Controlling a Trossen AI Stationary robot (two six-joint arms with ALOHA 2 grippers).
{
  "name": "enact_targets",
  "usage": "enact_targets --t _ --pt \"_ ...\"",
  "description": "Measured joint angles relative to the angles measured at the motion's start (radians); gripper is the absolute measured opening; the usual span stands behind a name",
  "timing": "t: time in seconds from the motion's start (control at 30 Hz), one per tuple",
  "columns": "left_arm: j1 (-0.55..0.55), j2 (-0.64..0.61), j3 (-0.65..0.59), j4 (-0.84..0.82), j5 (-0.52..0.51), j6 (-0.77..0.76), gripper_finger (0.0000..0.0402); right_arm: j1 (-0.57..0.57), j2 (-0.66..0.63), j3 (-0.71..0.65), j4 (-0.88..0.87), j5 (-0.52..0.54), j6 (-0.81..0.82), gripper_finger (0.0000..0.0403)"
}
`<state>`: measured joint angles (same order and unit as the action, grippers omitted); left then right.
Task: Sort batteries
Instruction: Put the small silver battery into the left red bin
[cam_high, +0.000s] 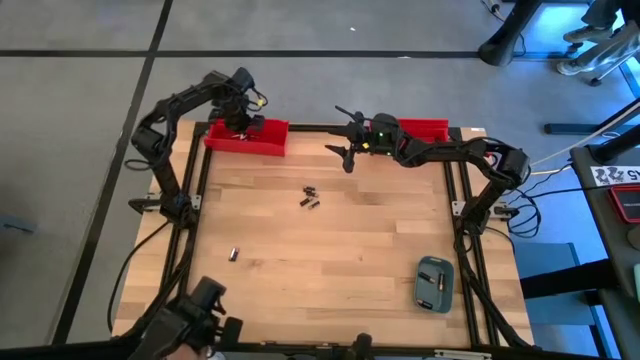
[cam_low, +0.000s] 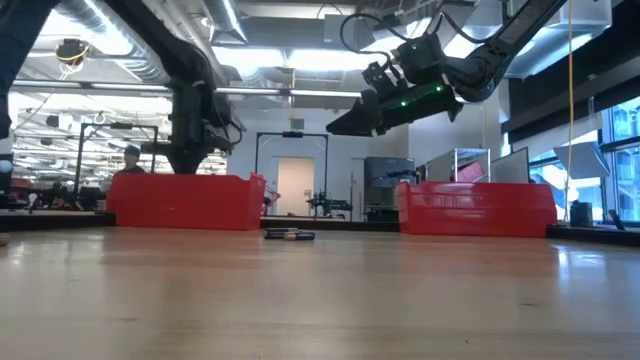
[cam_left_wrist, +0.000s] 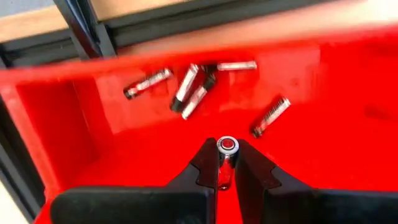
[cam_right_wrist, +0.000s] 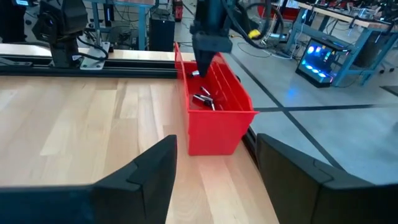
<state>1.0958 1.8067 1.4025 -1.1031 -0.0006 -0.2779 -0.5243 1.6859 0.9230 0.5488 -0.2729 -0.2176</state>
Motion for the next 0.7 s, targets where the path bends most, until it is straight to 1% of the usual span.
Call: enact_targets --t 0.27,0.5,0.7 --pt "0.02 0.07 0.0 0.058 -0.003 0.028 0.0025 0.0 0.0 0.0 -0.01 0.0 0.0 0.0221" --pt "0.019 0.103 0.0 0.11 -0.003 0.045 0.0022 0.0 0.0 0.0 -0.031 0.0 0.0 0.0221" --pt "0.019 0.137 0.0 0.119 -0.003 0.043 0.0033 0.0 0.0 0.0 -0.031 -0.001 0.001 0.0221"
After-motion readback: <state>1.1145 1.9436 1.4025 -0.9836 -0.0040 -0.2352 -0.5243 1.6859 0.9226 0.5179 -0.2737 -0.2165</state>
